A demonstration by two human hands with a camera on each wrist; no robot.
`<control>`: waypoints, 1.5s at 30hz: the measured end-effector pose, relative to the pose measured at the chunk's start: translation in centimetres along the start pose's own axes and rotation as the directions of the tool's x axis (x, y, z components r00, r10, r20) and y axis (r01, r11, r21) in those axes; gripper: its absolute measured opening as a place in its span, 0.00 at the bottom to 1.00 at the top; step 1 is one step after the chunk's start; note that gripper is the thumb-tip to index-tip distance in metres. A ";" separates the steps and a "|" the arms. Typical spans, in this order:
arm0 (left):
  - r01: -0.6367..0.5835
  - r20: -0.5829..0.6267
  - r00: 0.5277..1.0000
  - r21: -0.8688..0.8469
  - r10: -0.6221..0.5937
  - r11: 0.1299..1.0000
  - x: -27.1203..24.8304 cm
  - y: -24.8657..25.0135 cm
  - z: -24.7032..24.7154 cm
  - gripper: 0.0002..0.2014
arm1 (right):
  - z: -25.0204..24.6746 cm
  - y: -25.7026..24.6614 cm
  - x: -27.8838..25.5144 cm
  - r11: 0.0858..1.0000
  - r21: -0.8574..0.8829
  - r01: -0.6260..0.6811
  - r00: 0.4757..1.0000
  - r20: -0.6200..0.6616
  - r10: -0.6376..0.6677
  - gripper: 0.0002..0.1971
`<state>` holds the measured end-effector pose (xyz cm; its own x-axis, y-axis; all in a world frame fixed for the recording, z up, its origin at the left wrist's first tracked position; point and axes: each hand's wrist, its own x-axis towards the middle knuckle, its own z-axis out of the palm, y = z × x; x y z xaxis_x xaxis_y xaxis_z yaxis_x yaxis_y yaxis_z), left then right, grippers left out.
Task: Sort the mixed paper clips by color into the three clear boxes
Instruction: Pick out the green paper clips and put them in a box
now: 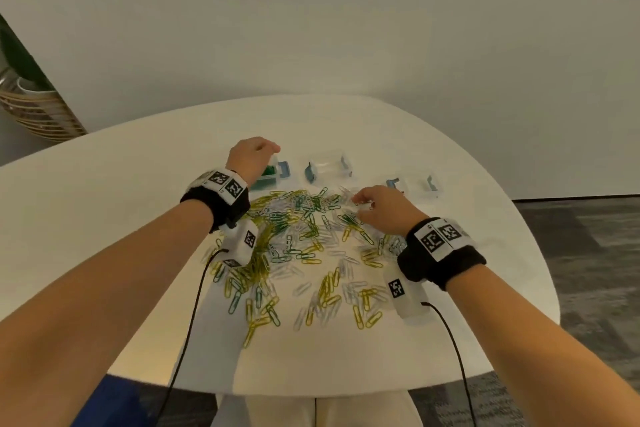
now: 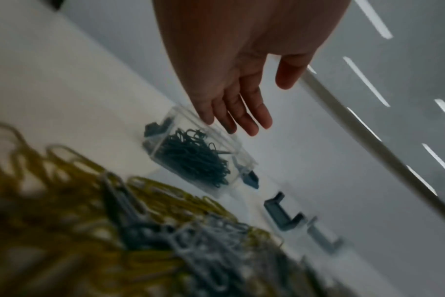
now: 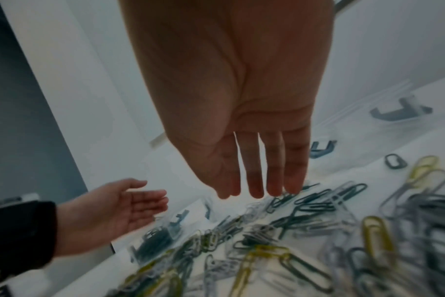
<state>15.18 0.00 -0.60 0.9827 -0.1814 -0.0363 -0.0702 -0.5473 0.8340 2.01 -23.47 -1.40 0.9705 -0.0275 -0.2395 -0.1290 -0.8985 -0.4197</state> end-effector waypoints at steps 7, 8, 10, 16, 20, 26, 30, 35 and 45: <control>-0.315 0.497 0.864 0.415 0.077 0.854 -6.3 3.0 5.8 0.17 | 2.8 -0.8 -0.6 0.990 -0.133 0.039 0.999 0.023 -0.036 0.16; -0.336 0.537 0.842 0.442 0.054 0.832 -6.9 2.9 6.7 0.19 | 2.9 -0.9 -1.0 0.989 -0.129 0.078 0.996 0.040 -0.074 0.14; -0.358 0.572 0.820 0.486 0.020 0.797 -7.8 2.6 8.1 0.20 | 2.7 -0.7 -1.7 0.992 -0.068 0.106 0.994 0.040 -0.104 0.11; -0.364 0.559 0.829 0.522 0.013 0.771 -7.9 1.2 7.3 0.08 | -0.2 3.2 -3.5 0.866 0.499 -0.036 0.999 0.034 0.021 0.11; -0.350 0.515 0.856 0.513 0.045 0.784 -7.7 1.4 7.0 0.07 | -2.1 4.7 -4.4 0.796 0.597 -0.100 0.993 0.113 0.041 0.18; -0.430 0.560 0.817 0.437 0.135 0.790 -7.6 4.2 10.3 0.14 | -2.8 6.7 -3.6 0.973 0.181 -0.143 0.984 -0.077 0.159 0.19; -0.451 0.537 0.830 0.485 0.153 0.749 -6.6 4.8 11.8 0.15 | -1.7 7.5 -2.9 0.991 -0.012 -0.131 0.990 -0.046 0.131 0.24; -0.454 0.520 0.840 0.515 0.157 0.727 -6.0 4.8 12.1 0.08 | -0.8 8.0 -2.4 0.986 -0.143 -0.089 0.992 -0.103 0.075 0.15; -0.379 0.518 0.851 0.498 0.083 0.780 -6.8 5.3 12.1 0.07 | -2.0 9.2 -3.4 0.985 0.078 -0.153 0.987 -0.039 0.156 0.02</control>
<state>6.08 -11.55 -2.61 0.7420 -0.6231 -0.2474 -0.5126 -0.7651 0.3897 -2.02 -32.49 -2.66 0.9456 -0.1850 -0.2675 -0.2914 -0.8469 -0.4447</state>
